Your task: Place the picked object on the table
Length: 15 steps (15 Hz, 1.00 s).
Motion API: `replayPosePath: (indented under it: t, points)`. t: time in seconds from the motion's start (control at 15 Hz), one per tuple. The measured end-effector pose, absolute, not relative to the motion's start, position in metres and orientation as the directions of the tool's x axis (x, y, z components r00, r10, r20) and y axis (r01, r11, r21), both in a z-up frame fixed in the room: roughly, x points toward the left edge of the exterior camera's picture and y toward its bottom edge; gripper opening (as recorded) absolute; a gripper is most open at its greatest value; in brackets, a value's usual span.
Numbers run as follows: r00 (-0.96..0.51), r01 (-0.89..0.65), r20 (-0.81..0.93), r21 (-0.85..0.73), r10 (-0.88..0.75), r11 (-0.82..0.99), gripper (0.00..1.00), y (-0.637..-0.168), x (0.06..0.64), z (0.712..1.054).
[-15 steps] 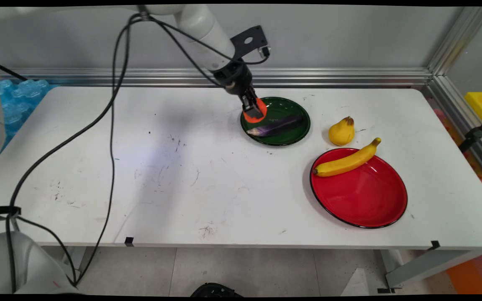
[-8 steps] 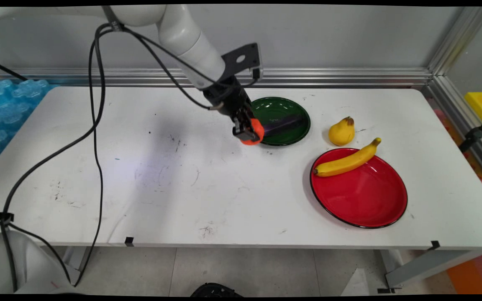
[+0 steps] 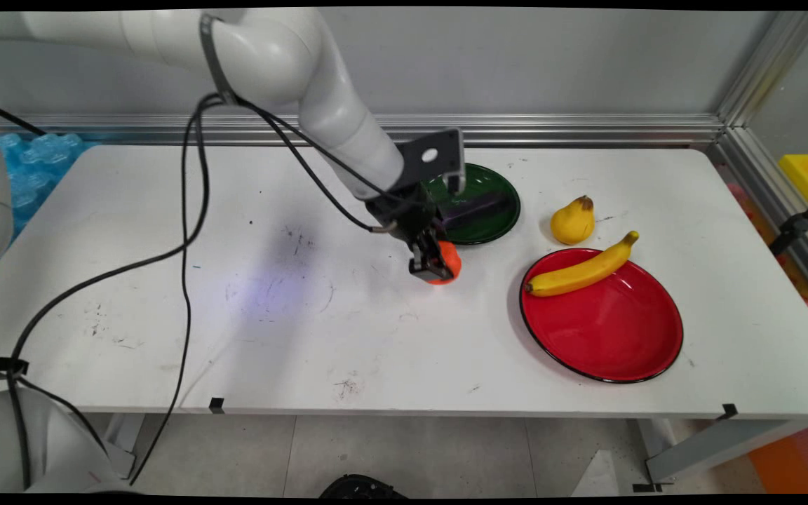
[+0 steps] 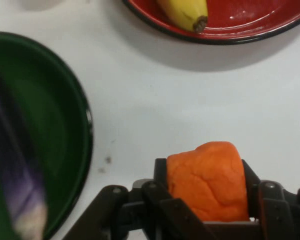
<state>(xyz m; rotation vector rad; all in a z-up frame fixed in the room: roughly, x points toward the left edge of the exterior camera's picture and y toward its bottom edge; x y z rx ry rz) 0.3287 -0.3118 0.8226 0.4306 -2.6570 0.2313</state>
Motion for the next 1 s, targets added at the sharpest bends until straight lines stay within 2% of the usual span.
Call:
replayPosePath:
  t: [0.67,0.73,1.0]
  points:
    - [-0.878,-0.310,0.409,-0.088,-0.249,0.947,0.00,-0.318,0.298,0.774]
    - [-0.879,-0.307,0.409,-0.089,-0.246,0.948,1.00,-0.318,0.297,0.772]
    - [-0.883,-0.283,0.415,-0.094,-0.221,0.954,1.00,-0.319,0.295,0.772]
